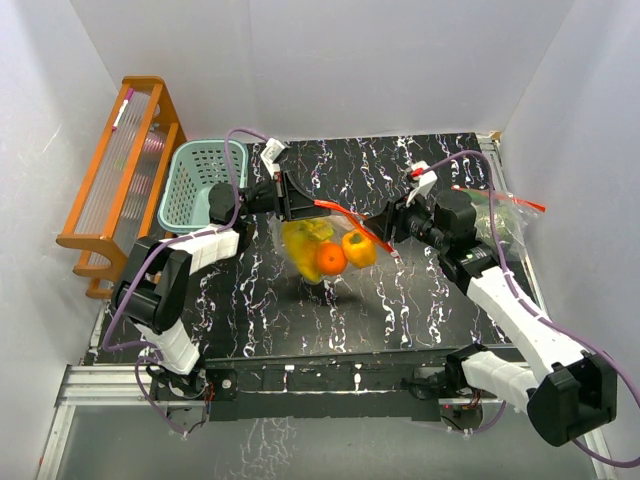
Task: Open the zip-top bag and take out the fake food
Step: Open the zipper of the food storage bag at the center of the board.
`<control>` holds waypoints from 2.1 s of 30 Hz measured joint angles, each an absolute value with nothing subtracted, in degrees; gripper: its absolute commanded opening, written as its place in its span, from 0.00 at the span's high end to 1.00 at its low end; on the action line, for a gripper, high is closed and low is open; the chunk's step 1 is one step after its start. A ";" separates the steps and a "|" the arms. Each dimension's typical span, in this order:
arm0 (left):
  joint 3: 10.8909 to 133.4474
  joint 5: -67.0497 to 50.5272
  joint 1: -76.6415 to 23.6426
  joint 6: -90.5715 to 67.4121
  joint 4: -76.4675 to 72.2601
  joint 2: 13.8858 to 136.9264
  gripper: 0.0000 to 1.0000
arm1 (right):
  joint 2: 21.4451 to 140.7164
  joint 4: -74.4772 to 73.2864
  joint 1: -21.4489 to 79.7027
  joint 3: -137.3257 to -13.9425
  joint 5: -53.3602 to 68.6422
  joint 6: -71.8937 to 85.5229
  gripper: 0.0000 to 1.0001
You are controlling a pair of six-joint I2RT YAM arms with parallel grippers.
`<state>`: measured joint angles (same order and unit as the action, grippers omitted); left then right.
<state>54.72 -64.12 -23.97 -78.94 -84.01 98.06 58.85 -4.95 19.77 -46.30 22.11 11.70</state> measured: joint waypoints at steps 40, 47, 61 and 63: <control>59.99 -37.76 -28.71 -38.54 -24.51 82.87 0.86 | 58.15 -18.39 19.57 -56.31 1.37 19.86 0.92; 60.03 -36.93 -31.46 -36.14 -21.56 83.11 1.00 | 51.29 -13.13 19.42 -52.23 1.85 21.80 0.92; 56.75 -35.81 -43.81 -35.48 -24.14 86.61 0.58 | 58.85 -4.47 20.25 -37.54 12.84 28.38 0.92; 56.58 -35.33 -44.75 -35.57 -24.16 88.62 0.61 | 58.72 -3.73 20.25 -37.54 13.32 28.60 0.92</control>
<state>56.58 -35.33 -44.75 -35.57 -24.16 88.62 58.72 -3.73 20.25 -37.54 13.32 28.60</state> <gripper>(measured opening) 0.410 0.080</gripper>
